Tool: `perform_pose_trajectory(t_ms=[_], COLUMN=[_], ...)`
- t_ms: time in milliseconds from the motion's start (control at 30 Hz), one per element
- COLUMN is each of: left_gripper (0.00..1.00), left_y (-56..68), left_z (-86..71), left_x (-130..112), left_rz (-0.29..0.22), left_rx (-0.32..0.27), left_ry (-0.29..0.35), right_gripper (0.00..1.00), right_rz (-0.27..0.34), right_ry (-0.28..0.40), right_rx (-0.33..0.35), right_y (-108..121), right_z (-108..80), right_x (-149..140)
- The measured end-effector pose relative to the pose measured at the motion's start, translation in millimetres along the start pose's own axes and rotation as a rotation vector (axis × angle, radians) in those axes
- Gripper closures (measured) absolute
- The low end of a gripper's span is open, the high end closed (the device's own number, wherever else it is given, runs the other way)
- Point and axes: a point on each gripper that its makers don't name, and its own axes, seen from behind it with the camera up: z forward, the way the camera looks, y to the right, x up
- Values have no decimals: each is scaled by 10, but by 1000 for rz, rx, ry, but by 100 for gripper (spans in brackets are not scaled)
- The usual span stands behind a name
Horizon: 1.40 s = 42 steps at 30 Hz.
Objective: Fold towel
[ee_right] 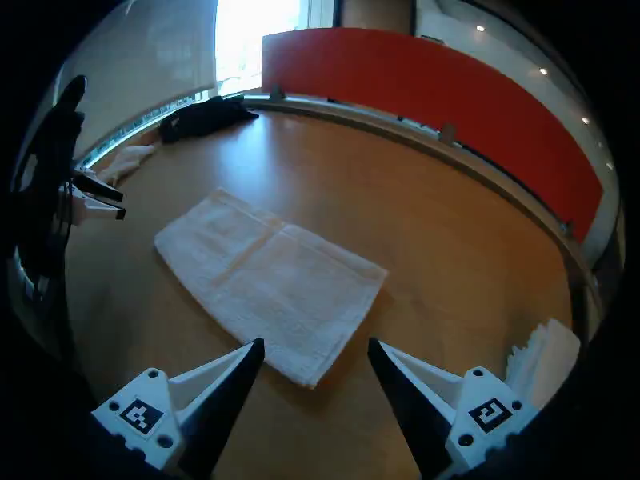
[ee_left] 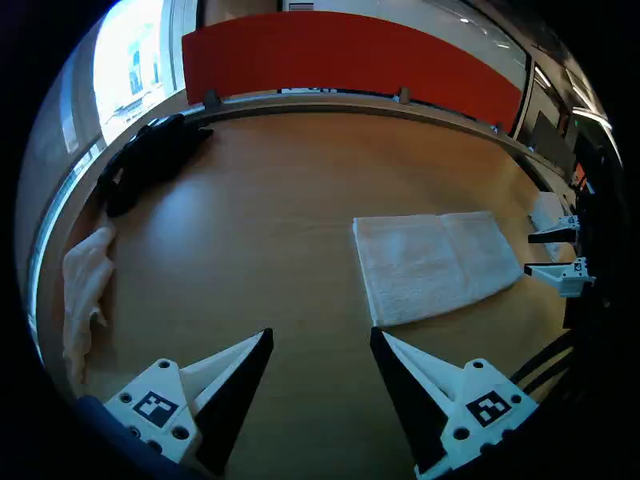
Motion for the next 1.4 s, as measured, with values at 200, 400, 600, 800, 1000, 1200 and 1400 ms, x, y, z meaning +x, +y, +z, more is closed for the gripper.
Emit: perform_pose_trajectory(t_ms=[200, 400, 600, 800, 1000, 1200, 1400], left_gripper=[10, 10, 11, 10, 10, 10, 10], left_y=[-68, -144, -172, -181, -191, -199, -201], left_z=[-144, -268, -358, -410, -427, -445, -465], left_x=[-94, -181, -253, -291, -318, -327, -310], left_rz=[-24, -40, -54, -62, -66, -74, -78], left_rx=[14, 31, 37, 38, 39, 36, 36], left_ry=[-4, -9, -12, -11, -13, -12, -4], right_gripper=[12, 26, 41, 44, 65, 92, 95], right_rz=[-27, -45, -84, -114, -112, -110, -133], right_ry=[-35, -75, -104, -123, -127, -127, -116], right_rx=[32, 50, 63, 75, 86, 101, 93], right_y=[-45, -41, -22, -20, -30, -57, -67], right_z=[46, 91, 112, 143, 185, 179, 155], right_x=[-133, -258, -351, -406, -414, -412, -310])
